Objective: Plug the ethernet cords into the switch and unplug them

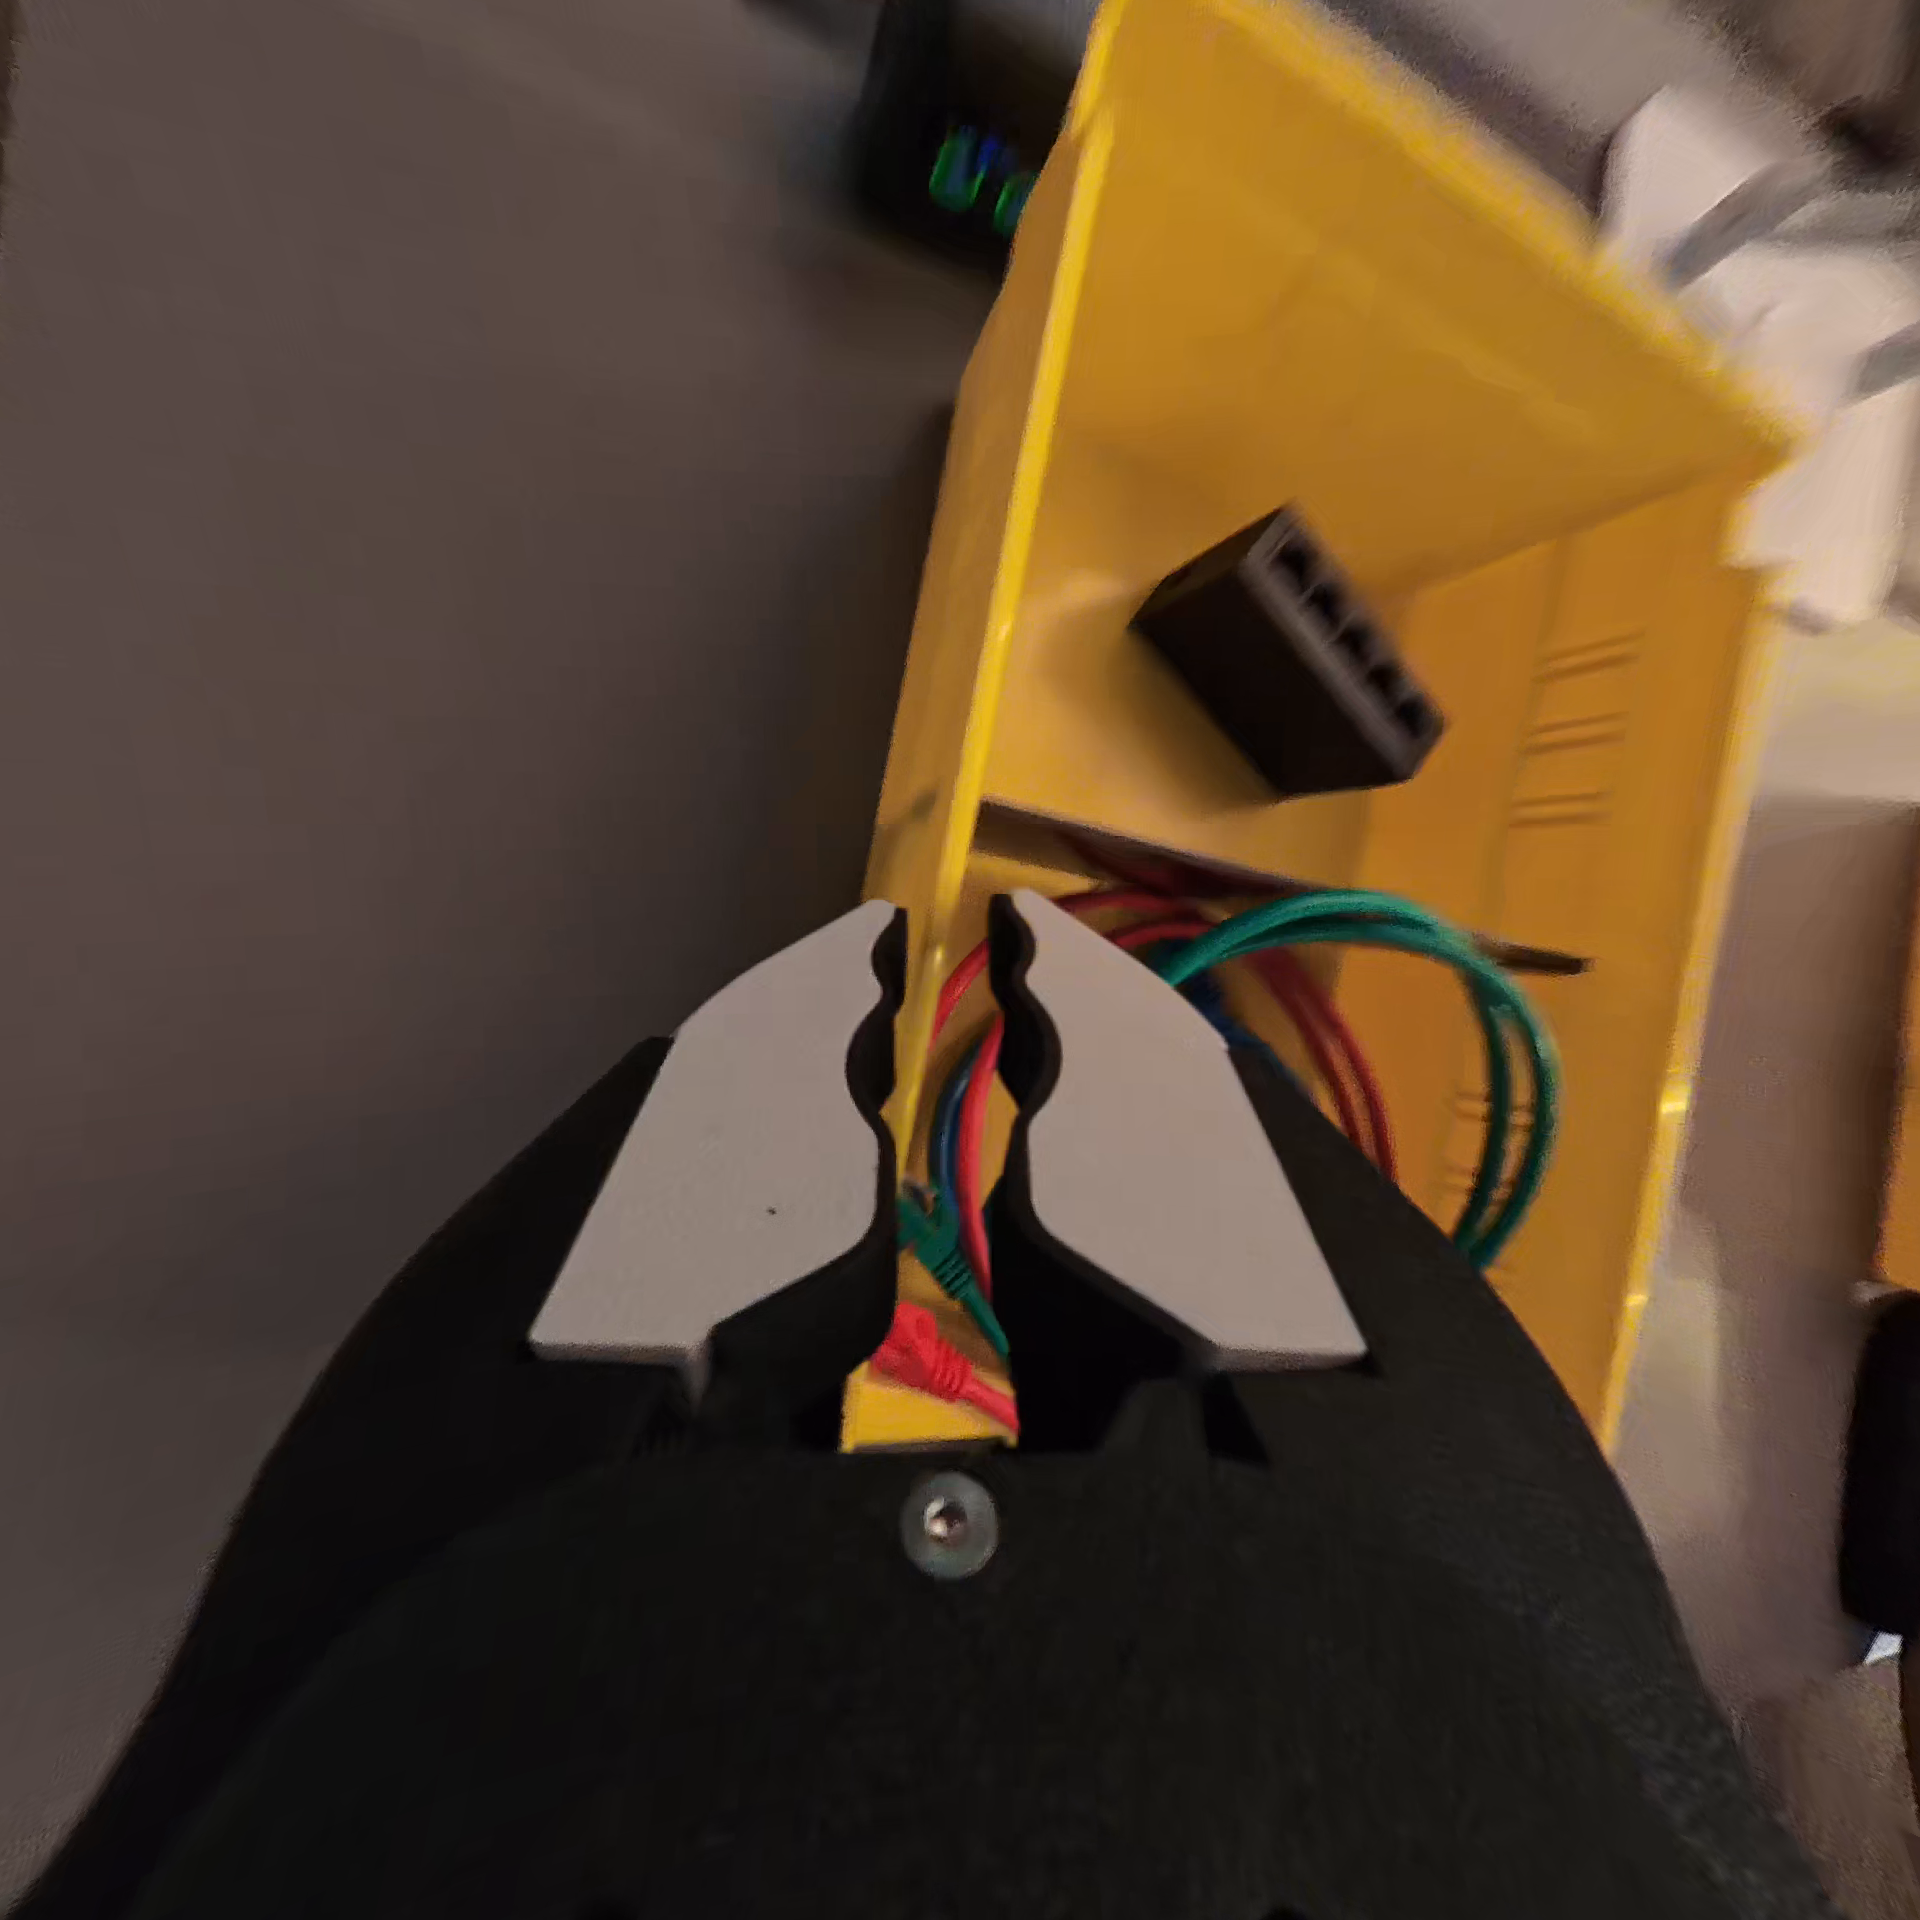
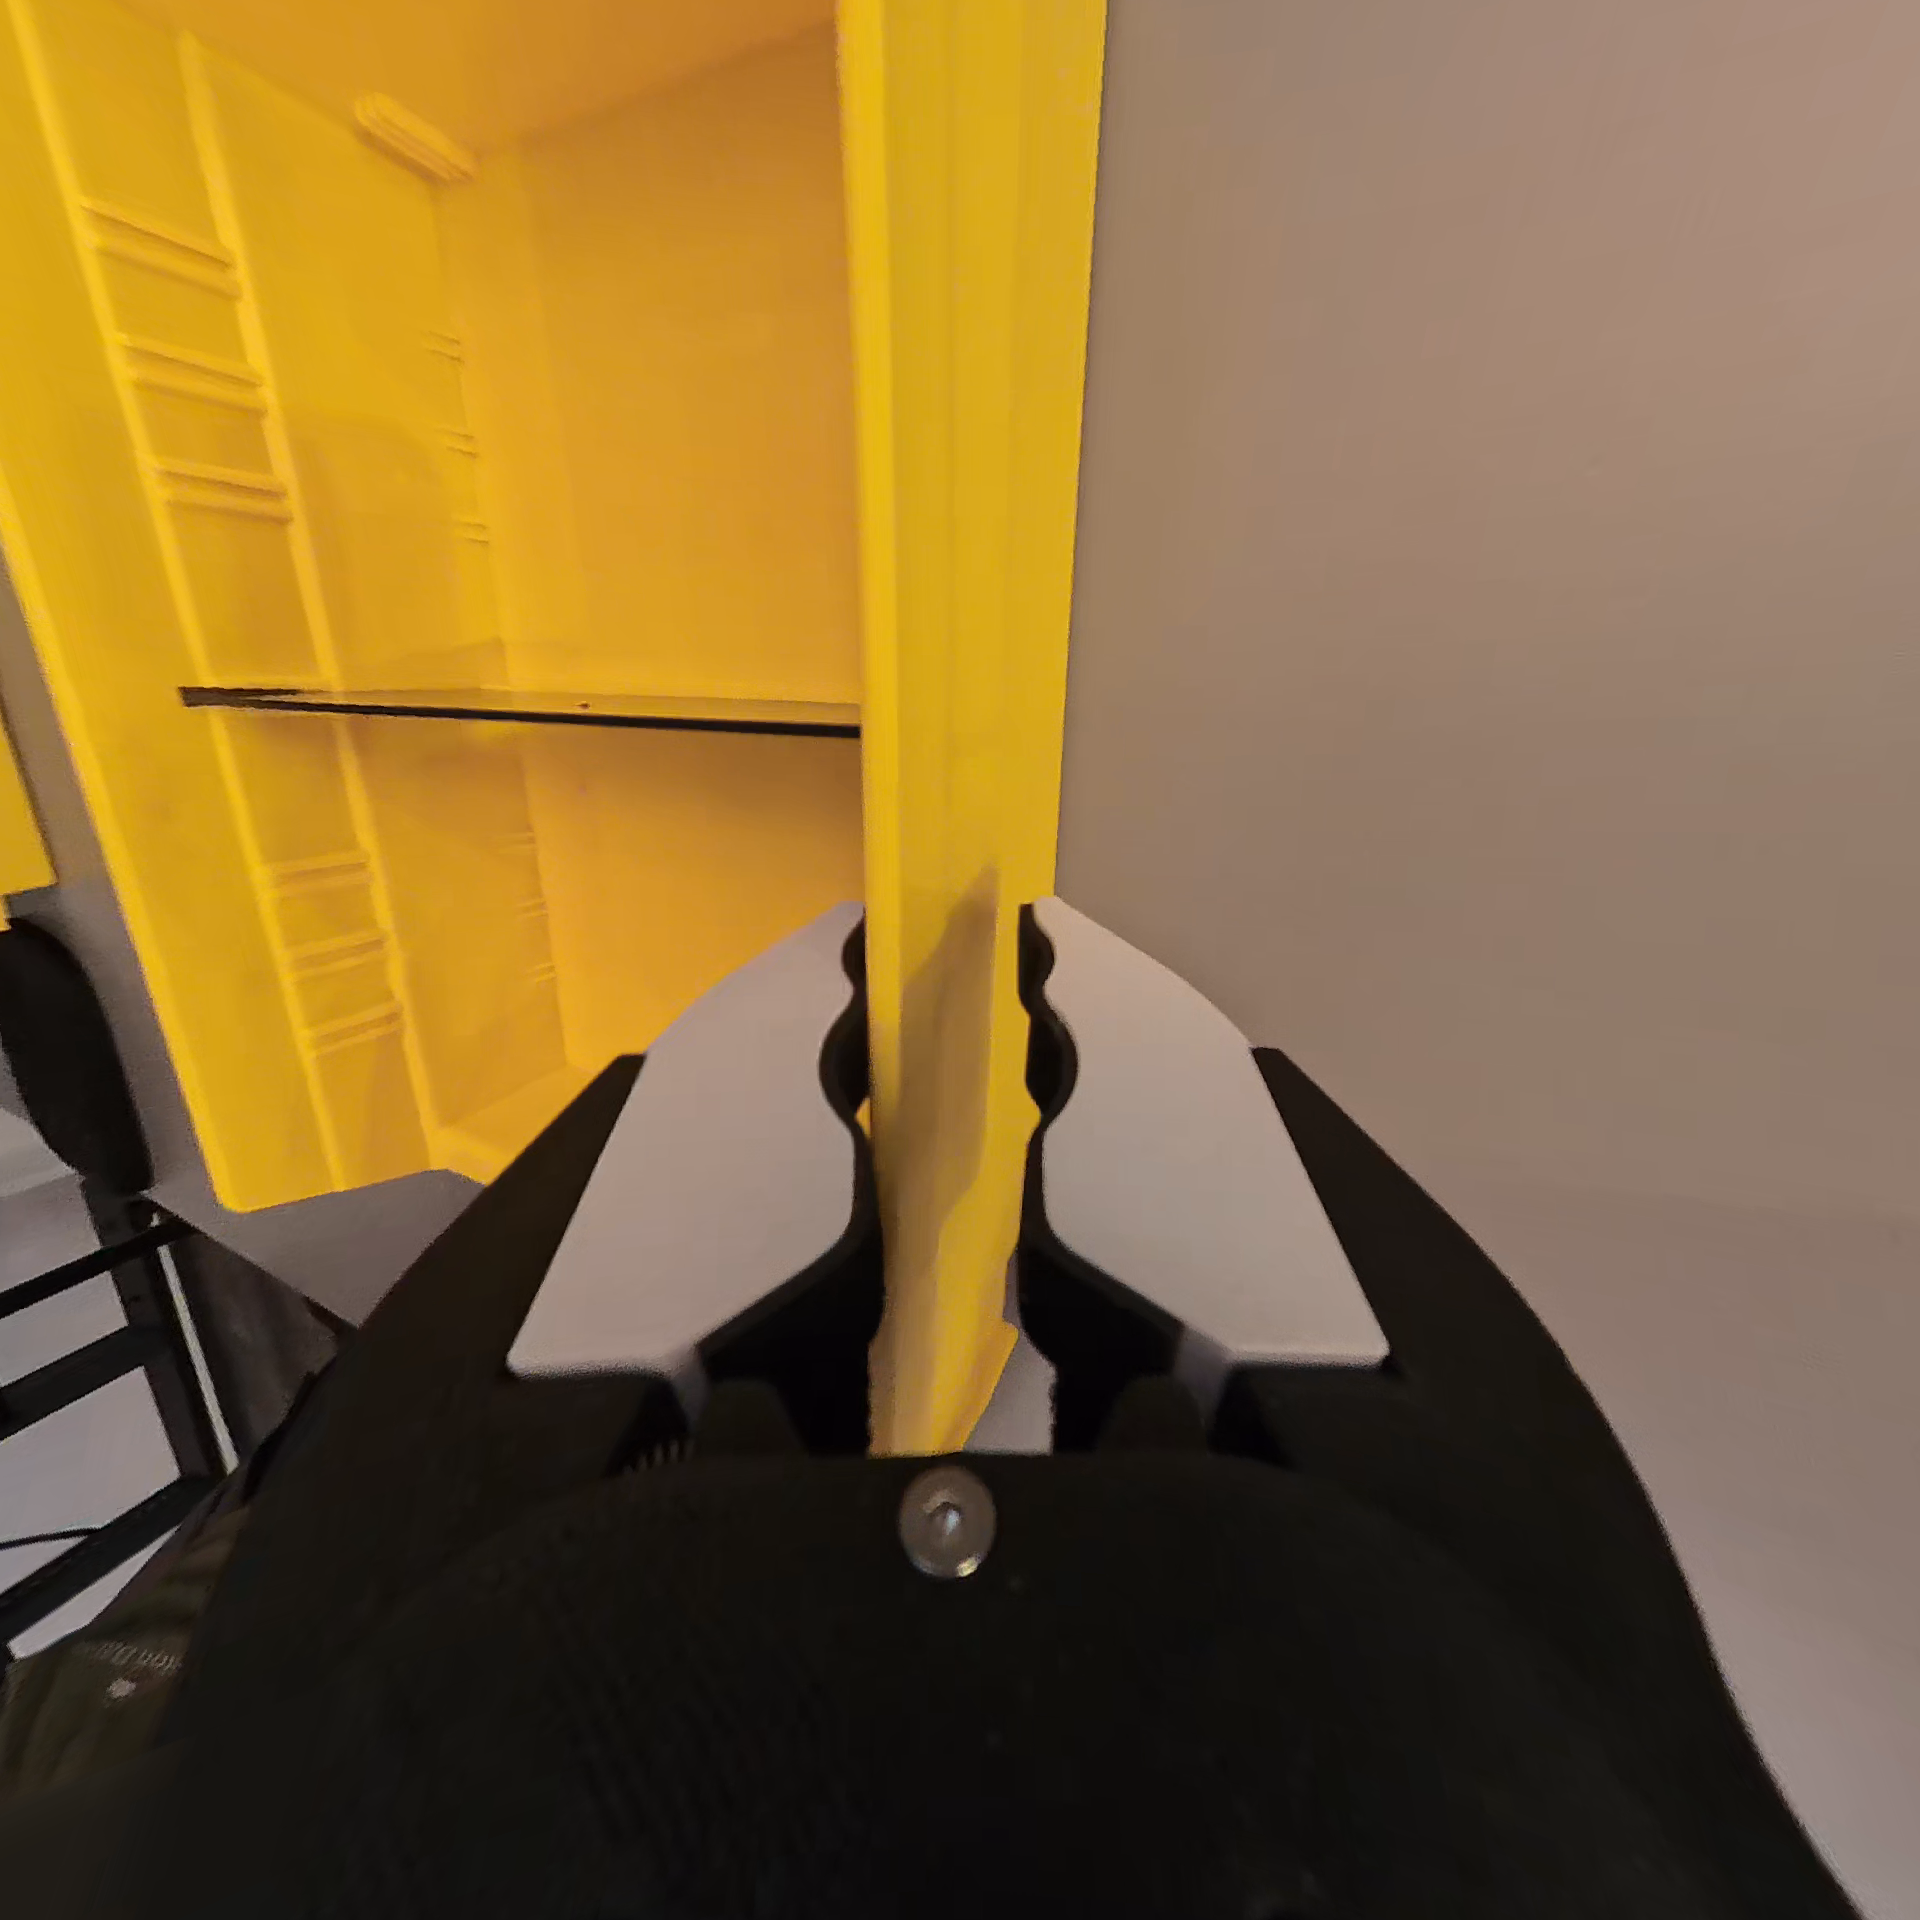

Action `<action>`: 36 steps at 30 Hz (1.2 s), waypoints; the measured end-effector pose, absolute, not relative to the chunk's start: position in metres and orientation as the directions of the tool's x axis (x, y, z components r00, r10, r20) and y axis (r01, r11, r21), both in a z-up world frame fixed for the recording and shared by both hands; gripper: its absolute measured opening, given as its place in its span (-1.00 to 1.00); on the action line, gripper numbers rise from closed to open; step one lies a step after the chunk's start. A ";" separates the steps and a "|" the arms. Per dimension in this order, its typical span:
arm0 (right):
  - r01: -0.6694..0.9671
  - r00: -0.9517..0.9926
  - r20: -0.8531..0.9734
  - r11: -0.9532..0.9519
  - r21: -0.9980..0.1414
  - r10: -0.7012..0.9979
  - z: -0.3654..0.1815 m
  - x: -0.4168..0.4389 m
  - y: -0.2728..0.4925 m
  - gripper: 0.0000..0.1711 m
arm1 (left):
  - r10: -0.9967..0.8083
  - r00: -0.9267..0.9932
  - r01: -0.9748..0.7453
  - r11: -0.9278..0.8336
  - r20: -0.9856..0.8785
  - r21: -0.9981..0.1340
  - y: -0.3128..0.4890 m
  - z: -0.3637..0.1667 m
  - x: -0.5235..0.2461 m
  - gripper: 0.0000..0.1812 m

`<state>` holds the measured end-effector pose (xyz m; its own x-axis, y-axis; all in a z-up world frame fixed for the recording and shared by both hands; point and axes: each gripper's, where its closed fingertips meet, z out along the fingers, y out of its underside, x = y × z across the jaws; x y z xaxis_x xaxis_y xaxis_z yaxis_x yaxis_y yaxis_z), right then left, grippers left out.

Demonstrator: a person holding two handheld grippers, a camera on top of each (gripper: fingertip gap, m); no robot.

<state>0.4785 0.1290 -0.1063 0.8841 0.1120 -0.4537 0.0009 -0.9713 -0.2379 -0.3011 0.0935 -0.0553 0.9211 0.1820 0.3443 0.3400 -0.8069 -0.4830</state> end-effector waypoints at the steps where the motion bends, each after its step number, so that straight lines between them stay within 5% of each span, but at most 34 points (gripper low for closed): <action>1: -0.006 0.881 -0.460 -0.968 -0.250 0.113 -0.103 0.480 0.129 -0.68 | 0.141 0.912 0.346 -0.770 0.385 -0.536 0.098 -0.041 -0.298 -0.78; 5: -0.098 0.892 -0.445 -0.931 -0.352 0.075 -0.077 0.498 0.133 -0.66 | -0.120 0.885 0.276 -0.643 0.450 -0.715 0.101 0.014 -0.267 -0.75; 9: -0.160 0.925 -0.368 -0.783 -0.602 0.094 -0.016 0.517 0.144 -0.67 | -0.336 0.929 -0.070 -0.571 0.155 -0.818 0.085 0.016 -0.231 -0.58; 12: -0.131 0.938 -0.269 -0.492 -0.861 0.220 0.062 0.511 0.149 -0.67 | -0.350 0.927 -0.315 -0.536 -0.134 -0.783 0.079 -0.006 -0.219 -0.40; 15: -0.118 0.898 -0.147 -0.095 -0.988 0.415 0.139 0.477 0.133 -0.51 | -0.307 0.872 -0.489 -0.558 -0.381 -0.671 0.080 -0.035 -0.223 -0.30; 18: -0.123 0.859 0.018 0.240 -0.963 0.512 0.177 0.443 0.114 -0.48 | -0.322 0.775 -0.605 -0.627 -0.545 -0.491 0.081 -0.067 -0.235 -0.34; 24: 0.111 0.876 0.167 0.148 -0.983 0.452 0.151 0.411 0.140 -0.47 | -0.350 0.784 -0.550 -0.775 -0.512 -0.312 0.087 -0.108 -0.243 -0.34; 26: 0.195 0.873 0.232 0.128 -0.972 0.429 0.142 0.404 0.146 -0.47 | -0.343 0.748 -0.564 -0.780 -0.568 -0.271 0.092 -0.110 -0.250 -0.61; 29: 0.255 0.853 0.283 0.123 -0.959 0.438 0.137 0.394 0.147 -0.47 | -0.361 0.718 -0.598 -0.758 -0.595 -0.262 0.097 -0.111 -0.248 -0.88; 36: 0.253 0.862 0.293 0.150 -0.956 0.413 0.144 0.400 0.143 -0.51 | -0.315 0.621 -0.695 -0.644 -0.717 -0.320 0.101 -0.053 -0.235 -0.93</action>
